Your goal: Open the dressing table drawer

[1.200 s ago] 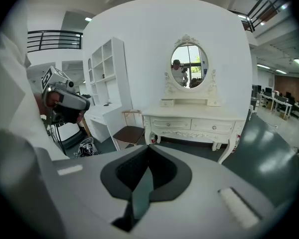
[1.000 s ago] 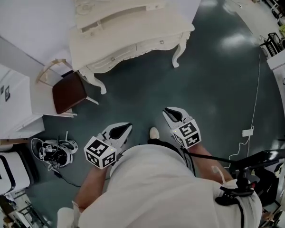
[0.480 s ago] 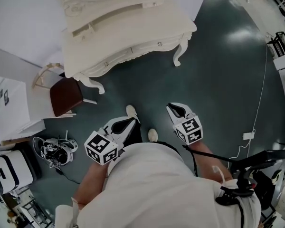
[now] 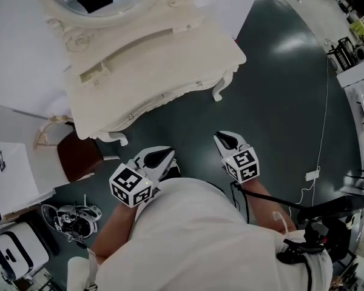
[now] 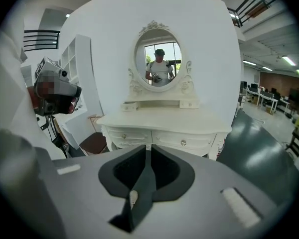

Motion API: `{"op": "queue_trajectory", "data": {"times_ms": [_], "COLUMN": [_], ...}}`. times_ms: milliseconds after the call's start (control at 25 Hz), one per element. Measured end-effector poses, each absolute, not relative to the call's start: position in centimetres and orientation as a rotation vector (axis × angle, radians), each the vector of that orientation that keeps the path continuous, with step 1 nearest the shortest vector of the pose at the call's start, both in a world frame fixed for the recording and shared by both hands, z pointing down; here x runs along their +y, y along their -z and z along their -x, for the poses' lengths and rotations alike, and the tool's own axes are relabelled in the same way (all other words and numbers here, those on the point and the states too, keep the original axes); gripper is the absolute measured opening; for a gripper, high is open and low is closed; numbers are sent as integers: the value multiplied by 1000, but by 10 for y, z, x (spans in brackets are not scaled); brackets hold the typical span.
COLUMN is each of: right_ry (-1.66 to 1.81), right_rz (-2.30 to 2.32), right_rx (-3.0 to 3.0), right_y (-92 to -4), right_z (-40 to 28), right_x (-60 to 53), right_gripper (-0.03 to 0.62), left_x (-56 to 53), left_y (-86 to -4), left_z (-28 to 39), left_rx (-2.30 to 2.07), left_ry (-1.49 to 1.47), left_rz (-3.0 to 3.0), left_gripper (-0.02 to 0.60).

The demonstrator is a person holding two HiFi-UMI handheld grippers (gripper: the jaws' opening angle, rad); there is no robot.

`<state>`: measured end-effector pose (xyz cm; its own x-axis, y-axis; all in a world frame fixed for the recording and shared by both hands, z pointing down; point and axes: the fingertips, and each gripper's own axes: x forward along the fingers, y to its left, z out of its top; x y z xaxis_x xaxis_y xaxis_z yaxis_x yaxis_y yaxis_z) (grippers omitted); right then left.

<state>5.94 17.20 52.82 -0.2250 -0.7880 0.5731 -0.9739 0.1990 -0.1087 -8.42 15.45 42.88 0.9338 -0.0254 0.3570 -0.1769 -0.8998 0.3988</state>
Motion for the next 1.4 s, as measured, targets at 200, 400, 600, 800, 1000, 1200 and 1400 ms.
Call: {"op": "queue_trajectory", "data": {"times_ms": [200, 400, 600, 800, 1000, 1200, 1400], "right_ry": [-632, -641, -615, -582, -582, -617, -639], "right_rz": [-1720, -1759, -1739, -1698, -1658, -1625, -1608], "right_rx": [-2032, -2008, -2019, -2060, -2089, -2100, -2096], "right_y": [-529, -529, -538, -540, -560, -585, -609], "right_z": [-82, -106, -146, -191, -225, -250, -271], "right_x": [93, 41, -35, -118, -189, -249, -298], "right_gripper": [37, 44, 51, 54, 69, 81, 93], "left_x": [77, 33, -15, -62, -99, -122, -136], "left_y": [-428, -429, -435, -421, -418, -416, -418], "left_z": [80, 80, 59, 22, -10, -27, -32], "left_rx": [-94, -123, -208, -342, -455, -557, -701], "left_ry": [-487, -487, -490, -468, -451, -441, -410], "left_rz": [-2672, -2642, -2619, -2604, -2561, -2533, -2501], "left_gripper": [-3, -3, -3, -3, -3, -3, -3]}}
